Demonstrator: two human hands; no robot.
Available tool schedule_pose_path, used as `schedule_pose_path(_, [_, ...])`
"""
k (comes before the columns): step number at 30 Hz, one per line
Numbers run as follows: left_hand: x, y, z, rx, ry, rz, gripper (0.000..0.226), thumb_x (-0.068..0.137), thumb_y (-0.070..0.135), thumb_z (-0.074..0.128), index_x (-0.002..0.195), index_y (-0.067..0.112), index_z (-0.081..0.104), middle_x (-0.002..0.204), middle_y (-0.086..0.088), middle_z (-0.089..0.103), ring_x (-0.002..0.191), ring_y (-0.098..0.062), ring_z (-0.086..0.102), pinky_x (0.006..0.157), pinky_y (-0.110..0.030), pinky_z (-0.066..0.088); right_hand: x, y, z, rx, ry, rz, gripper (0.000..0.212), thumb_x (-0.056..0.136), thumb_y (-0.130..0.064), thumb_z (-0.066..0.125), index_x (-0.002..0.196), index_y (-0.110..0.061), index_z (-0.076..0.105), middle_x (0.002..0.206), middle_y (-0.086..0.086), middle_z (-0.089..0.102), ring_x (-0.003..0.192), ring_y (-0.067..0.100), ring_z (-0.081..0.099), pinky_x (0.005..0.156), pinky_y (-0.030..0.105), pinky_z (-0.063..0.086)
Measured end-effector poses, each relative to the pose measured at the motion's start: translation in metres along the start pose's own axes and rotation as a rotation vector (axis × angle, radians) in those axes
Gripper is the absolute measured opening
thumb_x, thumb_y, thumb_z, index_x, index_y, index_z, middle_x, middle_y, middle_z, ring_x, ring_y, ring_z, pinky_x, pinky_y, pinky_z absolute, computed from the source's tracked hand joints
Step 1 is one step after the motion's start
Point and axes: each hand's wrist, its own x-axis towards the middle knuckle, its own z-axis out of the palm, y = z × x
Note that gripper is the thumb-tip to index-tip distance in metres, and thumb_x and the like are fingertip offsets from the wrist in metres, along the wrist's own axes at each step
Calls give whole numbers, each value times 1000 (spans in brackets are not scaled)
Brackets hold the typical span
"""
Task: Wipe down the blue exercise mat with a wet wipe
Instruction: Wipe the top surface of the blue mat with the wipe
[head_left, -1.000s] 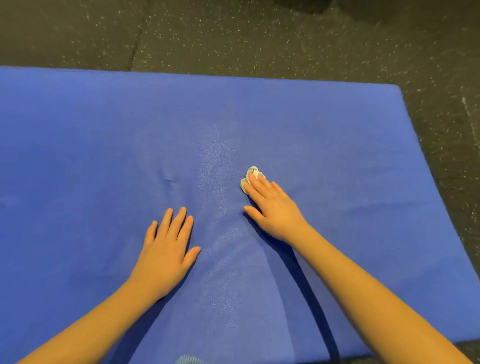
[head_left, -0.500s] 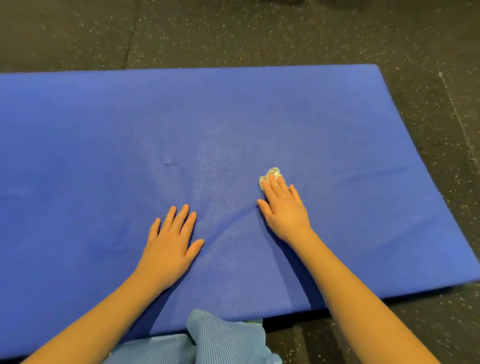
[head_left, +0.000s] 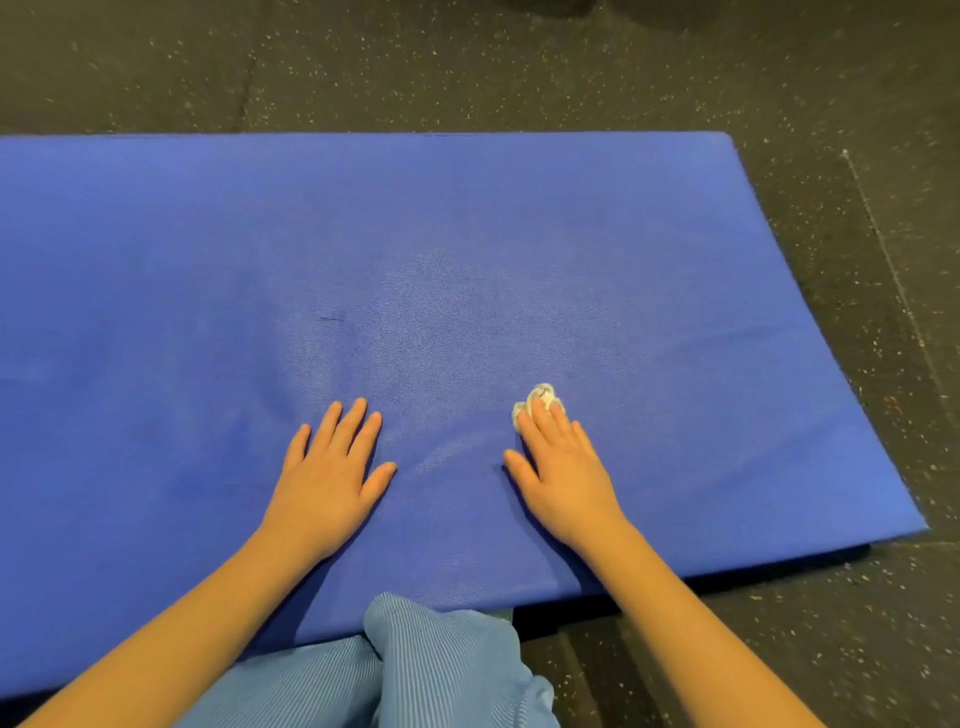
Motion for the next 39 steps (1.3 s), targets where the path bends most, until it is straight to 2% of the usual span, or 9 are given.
schedule_pose_path(3, [0,-1,1,-2,10,-1,91,78,66,-5,153,19,19,161,2,8,149,-20,2,118,-44,6,-30,-11,0,69,-75,-153,79,83,-60,3,153,-27,18,159,-12,-8,144,2,-13,119,27,-1])
schedule_pose_path(9, [0,1,2,5,4,-20,94,75,67,-7,154,21,17,161,4,6,149,-17,0,118,-41,4,-59,11,-3,73,0,15,84,80,-66,-5,151,-32,25,158,-16,0,145,0,-5,118,26,2])
schedule_pose_path(13, [0,2,-1,17,-9,-26,97,72,67,-11,154,22,14,162,5,4,149,-16,-2,119,-41,4,-89,6,-6,263,-61,-78,90,74,-83,-9,146,-42,29,151,-32,4,140,-14,0,115,14,1])
schedule_pose_path(19, [-2,4,-2,-44,33,-46,98,70,68,-9,154,23,16,161,7,5,149,-15,0,119,-41,4,-103,22,-14,247,91,-55,61,89,-53,18,141,-36,44,147,-36,10,138,-18,3,114,13,7])
schedule_pose_path(24, [-6,13,-11,-44,7,-83,82,84,62,5,154,22,15,162,6,5,149,-16,-1,118,-43,6,-114,22,-14,323,127,-93,52,90,-50,28,137,-41,48,143,-48,9,137,-17,12,113,9,9])
schedule_pose_path(27, [-2,19,-12,0,-13,-110,61,101,46,25,154,19,14,162,2,4,149,-19,-1,118,-45,8,-114,39,-10,254,204,-96,51,92,-47,27,138,-39,48,146,-43,14,139,-14,12,114,14,11])
schedule_pose_path(30, [6,25,-13,-5,-18,-114,63,100,48,28,153,16,15,162,0,4,149,-20,-1,118,-44,7,-117,40,-3,264,223,-26,56,91,-50,24,143,-35,42,152,-29,13,141,-11,5,117,20,8])
schedule_pose_path(35, [6,44,-4,-41,-34,13,89,77,66,-5,154,24,9,161,9,-2,148,-14,-6,118,-40,0,-135,46,4,241,219,-220,46,97,-33,40,143,-29,45,156,-10,28,144,5,21,114,22,18])
schedule_pose_path(39, [2,40,-2,-24,-35,1,98,68,67,-13,154,25,8,161,11,-3,148,-12,-7,119,-37,-1,-121,66,-6,104,283,24,58,96,-49,22,143,-22,44,156,-9,20,143,5,16,114,32,27])
